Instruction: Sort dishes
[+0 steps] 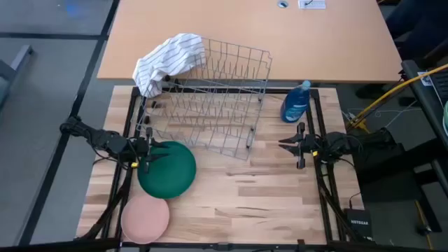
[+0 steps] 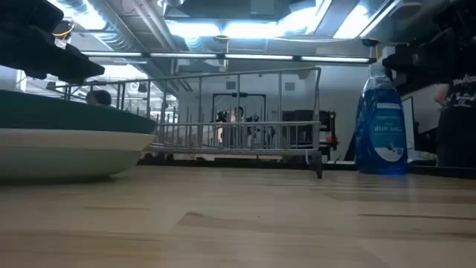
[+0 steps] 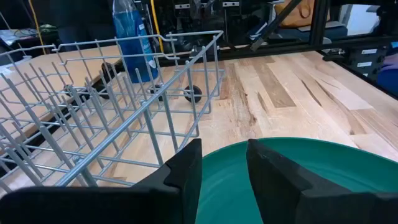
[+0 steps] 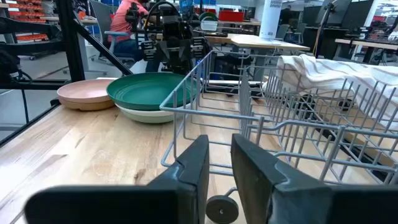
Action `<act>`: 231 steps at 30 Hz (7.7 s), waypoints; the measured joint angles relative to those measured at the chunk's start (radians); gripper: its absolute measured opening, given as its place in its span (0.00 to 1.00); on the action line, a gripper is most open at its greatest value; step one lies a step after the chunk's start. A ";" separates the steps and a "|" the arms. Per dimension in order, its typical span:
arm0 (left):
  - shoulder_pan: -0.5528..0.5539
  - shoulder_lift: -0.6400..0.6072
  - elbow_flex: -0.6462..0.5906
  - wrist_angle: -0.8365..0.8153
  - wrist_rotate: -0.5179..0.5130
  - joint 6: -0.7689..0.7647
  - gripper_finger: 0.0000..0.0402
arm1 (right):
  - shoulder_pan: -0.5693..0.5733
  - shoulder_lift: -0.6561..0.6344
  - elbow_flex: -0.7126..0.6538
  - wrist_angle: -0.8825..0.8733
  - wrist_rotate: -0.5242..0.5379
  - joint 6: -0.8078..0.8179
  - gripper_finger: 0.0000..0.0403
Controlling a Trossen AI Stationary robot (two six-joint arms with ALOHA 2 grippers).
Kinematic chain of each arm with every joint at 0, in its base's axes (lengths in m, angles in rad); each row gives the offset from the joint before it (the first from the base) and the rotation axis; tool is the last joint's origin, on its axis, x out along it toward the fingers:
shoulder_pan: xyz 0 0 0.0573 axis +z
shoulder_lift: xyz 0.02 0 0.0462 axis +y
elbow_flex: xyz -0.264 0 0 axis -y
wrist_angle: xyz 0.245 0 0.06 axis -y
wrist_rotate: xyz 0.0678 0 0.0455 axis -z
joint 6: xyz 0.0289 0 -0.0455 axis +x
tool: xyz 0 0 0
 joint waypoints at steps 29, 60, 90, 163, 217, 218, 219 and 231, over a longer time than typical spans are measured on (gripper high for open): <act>0.000 0.000 0.000 0.000 0.000 0.000 0.29 | 0.000 0.000 0.000 0.000 0.000 0.000 0.18; 0.000 0.000 0.000 0.000 0.000 0.000 0.29 | 0.000 0.000 0.000 0.000 0.000 0.000 0.18; -0.001 -0.001 -0.006 0.184 0.000 -0.448 0.29 | 0.000 0.000 0.000 0.000 0.000 0.000 0.18; -0.001 0.696 0.438 -0.847 -0.020 -1.155 0.00 | 0.000 0.000 0.000 -0.023 0.000 0.000 0.18; -0.001 0.719 0.438 -0.664 0.217 -1.016 0.01 | 0.000 0.000 0.000 -0.023 0.000 0.000 0.18; -0.001 0.719 0.438 -0.654 0.217 -1.008 0.01 | 0.000 0.000 0.000 -0.023 0.000 0.000 0.18; -0.001 0.719 0.438 -0.646 0.217 -0.993 0.01 | 0.000 0.000 0.000 -0.023 0.000 0.000 0.18; -0.001 0.719 0.438 -0.630 0.218 -0.975 0.30 | 0.000 0.000 0.000 -0.023 0.000 0.000 0.18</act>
